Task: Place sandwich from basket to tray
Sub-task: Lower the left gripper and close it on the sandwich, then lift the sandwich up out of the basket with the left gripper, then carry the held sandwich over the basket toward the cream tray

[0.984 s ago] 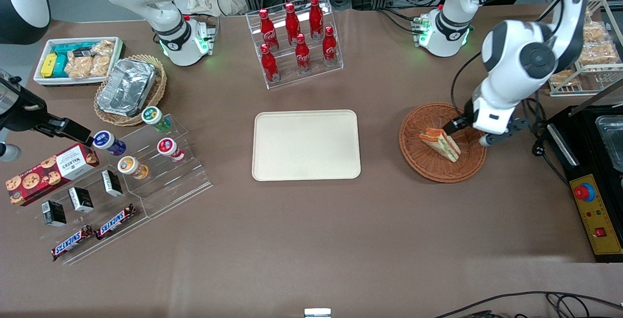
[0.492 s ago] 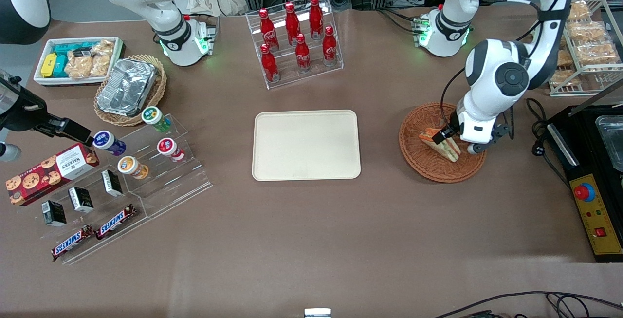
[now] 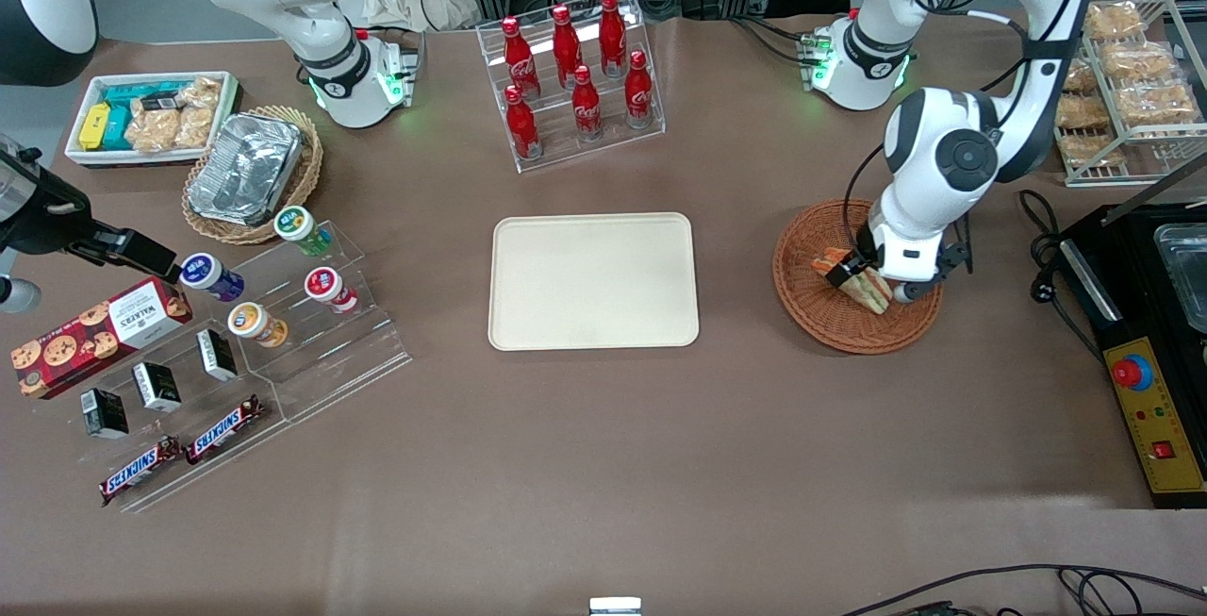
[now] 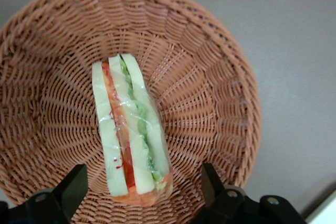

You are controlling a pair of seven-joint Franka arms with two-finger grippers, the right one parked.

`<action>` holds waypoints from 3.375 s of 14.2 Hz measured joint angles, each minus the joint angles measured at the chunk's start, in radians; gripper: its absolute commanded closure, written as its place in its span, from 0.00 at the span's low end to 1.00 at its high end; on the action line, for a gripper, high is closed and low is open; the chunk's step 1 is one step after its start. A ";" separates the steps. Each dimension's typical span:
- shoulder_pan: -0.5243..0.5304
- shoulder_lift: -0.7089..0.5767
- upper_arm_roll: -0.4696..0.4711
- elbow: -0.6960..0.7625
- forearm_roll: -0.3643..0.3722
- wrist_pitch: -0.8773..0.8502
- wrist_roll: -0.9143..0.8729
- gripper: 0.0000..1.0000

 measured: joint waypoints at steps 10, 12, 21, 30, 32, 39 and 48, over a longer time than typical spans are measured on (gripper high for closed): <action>-0.002 0.034 0.004 0.008 0.131 -0.010 -0.115 0.84; -0.002 0.032 0.005 0.053 0.131 -0.131 -0.115 0.96; 0.009 0.000 0.010 0.425 0.096 -0.659 0.077 1.00; 0.025 -0.005 0.090 0.646 0.087 -0.902 0.540 1.00; 0.025 -0.005 0.090 0.647 0.085 -0.906 0.559 1.00; 0.017 -0.005 0.078 0.649 0.066 -0.907 0.562 1.00; -0.021 -0.004 -0.055 0.661 -0.018 -0.905 0.473 1.00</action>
